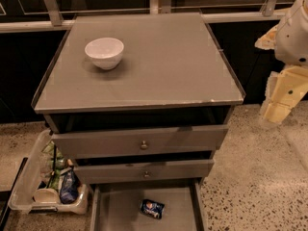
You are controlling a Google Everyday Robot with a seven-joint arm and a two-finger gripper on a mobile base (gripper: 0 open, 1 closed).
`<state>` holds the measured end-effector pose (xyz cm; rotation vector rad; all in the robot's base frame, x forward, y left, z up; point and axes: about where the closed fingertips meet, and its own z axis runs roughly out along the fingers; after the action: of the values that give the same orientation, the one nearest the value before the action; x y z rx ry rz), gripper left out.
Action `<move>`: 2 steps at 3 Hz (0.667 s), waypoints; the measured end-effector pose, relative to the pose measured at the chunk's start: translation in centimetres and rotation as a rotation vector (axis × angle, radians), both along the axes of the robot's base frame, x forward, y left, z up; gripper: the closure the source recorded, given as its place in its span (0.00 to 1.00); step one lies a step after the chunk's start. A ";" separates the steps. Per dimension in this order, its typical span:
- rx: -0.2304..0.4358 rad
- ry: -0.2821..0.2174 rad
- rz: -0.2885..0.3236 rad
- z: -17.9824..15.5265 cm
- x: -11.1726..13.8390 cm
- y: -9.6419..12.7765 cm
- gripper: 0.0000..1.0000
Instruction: Pick pepsi can from bottom drawer and place on counter
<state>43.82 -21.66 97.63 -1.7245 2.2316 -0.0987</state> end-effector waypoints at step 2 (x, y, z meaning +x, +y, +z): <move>0.013 -0.025 0.011 -0.8 -0.4 0.3 0.00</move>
Offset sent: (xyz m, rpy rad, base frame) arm -0.0113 0.0061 -0.0266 0.0358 -0.0500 0.0317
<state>43.40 -21.39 96.84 -1.7194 2.1993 -0.1029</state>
